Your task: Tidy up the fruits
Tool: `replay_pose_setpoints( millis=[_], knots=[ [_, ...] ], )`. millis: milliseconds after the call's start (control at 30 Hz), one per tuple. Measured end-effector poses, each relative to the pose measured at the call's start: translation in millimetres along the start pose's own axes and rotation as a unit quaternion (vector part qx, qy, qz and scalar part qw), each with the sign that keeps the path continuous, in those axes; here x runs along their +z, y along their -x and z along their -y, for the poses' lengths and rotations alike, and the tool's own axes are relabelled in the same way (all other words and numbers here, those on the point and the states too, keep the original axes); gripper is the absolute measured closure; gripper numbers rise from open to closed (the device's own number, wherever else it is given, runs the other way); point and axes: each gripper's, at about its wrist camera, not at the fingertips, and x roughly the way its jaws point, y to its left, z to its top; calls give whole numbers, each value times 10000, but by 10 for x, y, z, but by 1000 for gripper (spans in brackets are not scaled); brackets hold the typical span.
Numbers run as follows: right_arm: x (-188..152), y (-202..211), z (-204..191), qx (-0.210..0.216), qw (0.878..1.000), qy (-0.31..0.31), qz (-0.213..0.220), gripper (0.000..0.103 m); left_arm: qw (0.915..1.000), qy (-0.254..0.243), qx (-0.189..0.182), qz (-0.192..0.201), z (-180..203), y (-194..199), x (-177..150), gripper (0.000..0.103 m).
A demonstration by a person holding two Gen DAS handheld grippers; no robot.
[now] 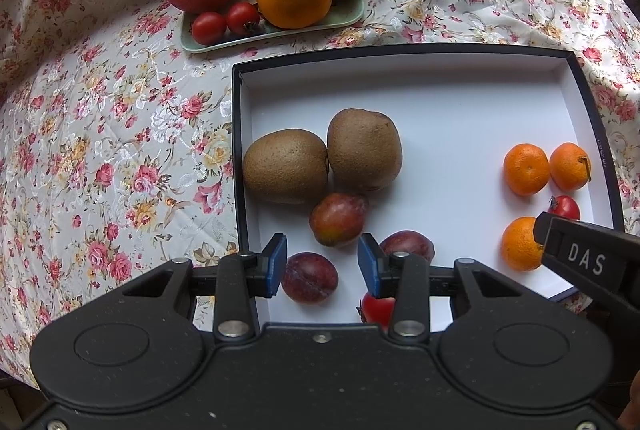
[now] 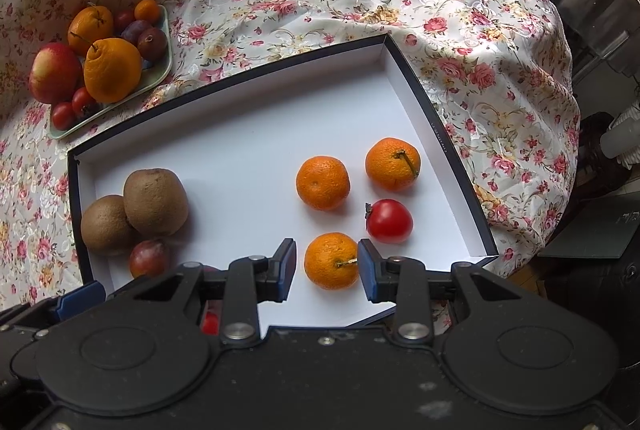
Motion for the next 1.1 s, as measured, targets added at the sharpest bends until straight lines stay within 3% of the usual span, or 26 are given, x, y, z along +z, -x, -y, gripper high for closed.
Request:
replay_pose_setpoints(
  millis=[1100],
  knots=[
    [-7, 1, -7, -3, 10000, 13, -27, 67, 9999, -98, -34, 49, 26, 39, -18, 54]
  ],
)
